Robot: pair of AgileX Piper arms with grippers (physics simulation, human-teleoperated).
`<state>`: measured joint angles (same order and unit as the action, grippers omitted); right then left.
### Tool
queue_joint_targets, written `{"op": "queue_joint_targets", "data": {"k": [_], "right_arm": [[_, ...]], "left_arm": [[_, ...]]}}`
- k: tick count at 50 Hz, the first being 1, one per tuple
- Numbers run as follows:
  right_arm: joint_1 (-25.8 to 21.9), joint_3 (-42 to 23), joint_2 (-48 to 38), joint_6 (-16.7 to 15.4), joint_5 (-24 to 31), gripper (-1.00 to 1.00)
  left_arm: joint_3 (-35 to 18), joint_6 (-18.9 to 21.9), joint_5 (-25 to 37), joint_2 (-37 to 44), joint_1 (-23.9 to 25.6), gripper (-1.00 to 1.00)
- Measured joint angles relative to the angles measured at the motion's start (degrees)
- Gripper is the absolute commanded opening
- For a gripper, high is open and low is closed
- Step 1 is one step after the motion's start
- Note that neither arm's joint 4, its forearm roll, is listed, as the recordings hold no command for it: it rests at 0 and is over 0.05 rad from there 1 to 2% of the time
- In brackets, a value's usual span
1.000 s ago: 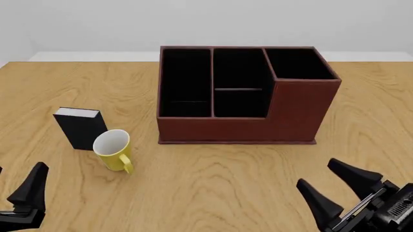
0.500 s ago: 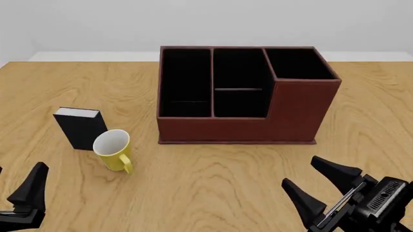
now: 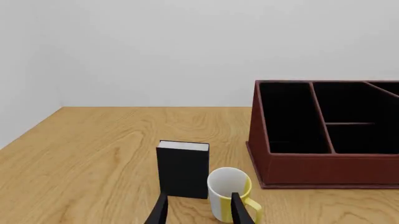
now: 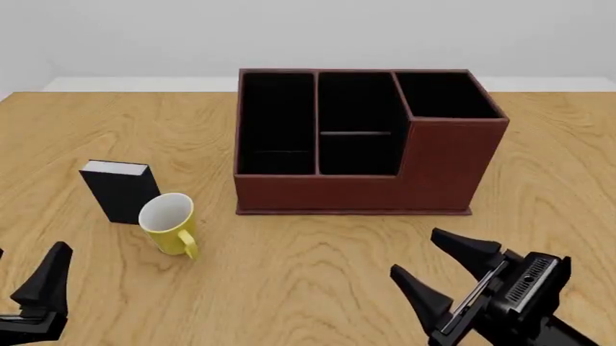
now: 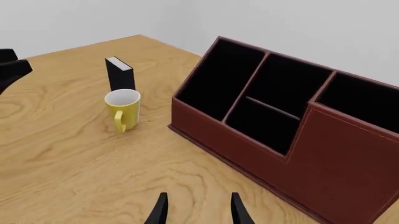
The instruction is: Pick up the yellow and white mug and place it to the right of the caddy.
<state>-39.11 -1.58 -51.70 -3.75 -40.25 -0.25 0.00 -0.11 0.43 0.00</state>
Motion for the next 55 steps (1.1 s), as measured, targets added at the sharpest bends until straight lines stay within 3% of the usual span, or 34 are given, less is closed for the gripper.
{"op": "queue_joint_targets", "data": {"k": [25,55], "right_arm": [[-4.4,-3.9,-16.3,-0.3,-11.6,1.0],[-7.6,-9.2,-29.0,-0.2,-17.7,1.0]], "left_arm": [[0.0,0.0,0.0,0.0,0.0,1.0],[0.0,0.0,0.0,0.0,0.0,1.0]]}}
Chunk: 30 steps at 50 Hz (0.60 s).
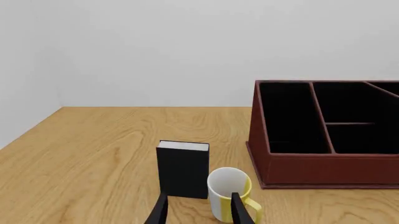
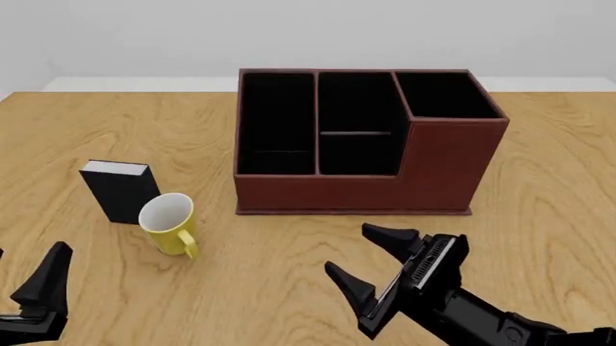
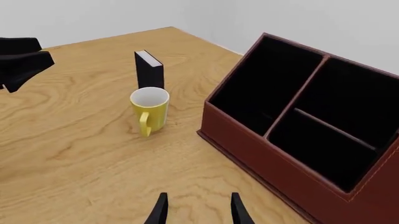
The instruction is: Pick up the yellow and white mug and place it to the right of the caddy.
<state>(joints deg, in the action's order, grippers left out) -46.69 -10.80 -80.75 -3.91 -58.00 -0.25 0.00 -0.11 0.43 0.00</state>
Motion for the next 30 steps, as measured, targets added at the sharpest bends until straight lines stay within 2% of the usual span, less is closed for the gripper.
{"op": "queue_joint_targets", "data": {"k": [30], "right_arm": [[-2.5,-4.9,-7.6,0.3,-1.6,1.0]], "left_arm": [[0.0,0.0,0.0,0.0,0.0,1.0]]}}
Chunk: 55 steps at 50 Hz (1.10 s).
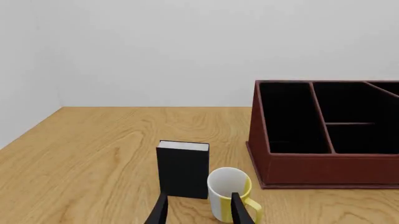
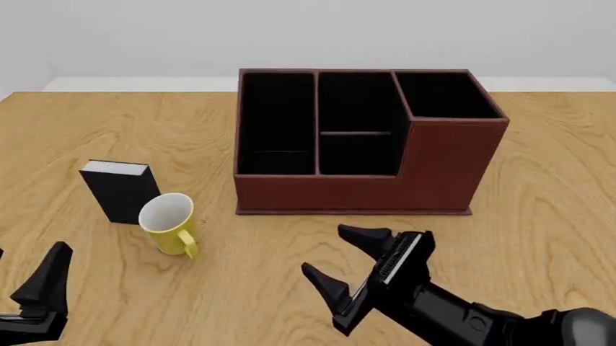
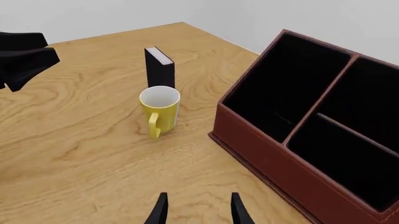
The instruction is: Pick up the yellow and white mug and place it to the right of the caddy.
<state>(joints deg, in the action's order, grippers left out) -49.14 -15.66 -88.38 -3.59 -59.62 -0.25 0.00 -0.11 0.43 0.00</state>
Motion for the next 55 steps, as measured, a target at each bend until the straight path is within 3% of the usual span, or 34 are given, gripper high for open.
{"op": "queue_joint_targets", "data": {"k": [55], "right_arm": [[-3.9,-11.5,-10.0,-1.1,3.4,1.0]], "left_arm": [[0.0,0.0,0.0,0.0,0.0,1.0]]}}
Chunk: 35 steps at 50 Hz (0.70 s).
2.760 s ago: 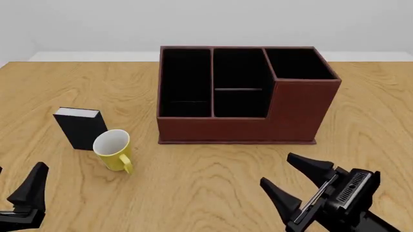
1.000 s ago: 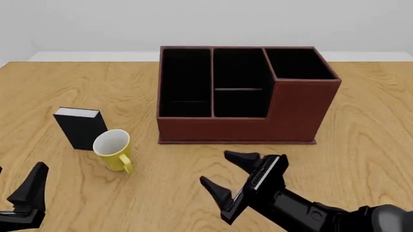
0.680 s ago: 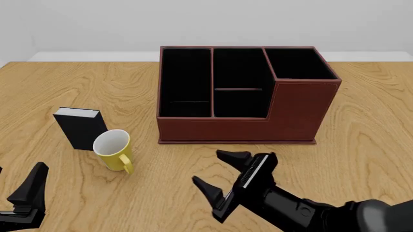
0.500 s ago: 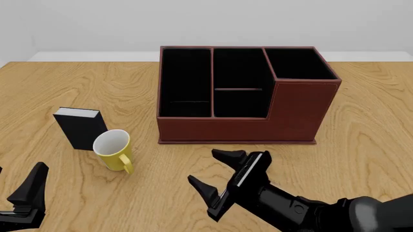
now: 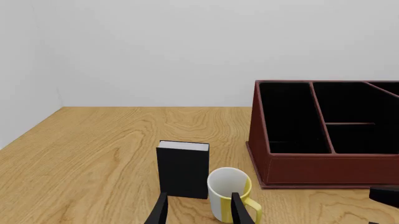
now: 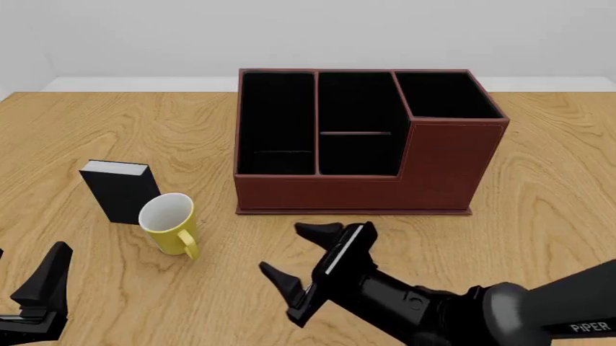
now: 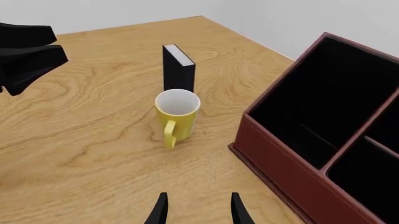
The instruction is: Pick up the yellow and white mug and place it to the right of the caddy.
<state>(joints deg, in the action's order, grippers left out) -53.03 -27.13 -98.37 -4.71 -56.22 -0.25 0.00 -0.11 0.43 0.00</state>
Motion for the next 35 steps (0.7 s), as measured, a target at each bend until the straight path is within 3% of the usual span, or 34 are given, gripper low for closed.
{"op": "queue_joint_targets", "data": {"k": [35], "right_arm": [[-1.9,-5.6,-5.7,-1.2,0.6,1.0]], "left_arm": [[0.0,0.0,0.0,0.0,0.0,1.0]]}}
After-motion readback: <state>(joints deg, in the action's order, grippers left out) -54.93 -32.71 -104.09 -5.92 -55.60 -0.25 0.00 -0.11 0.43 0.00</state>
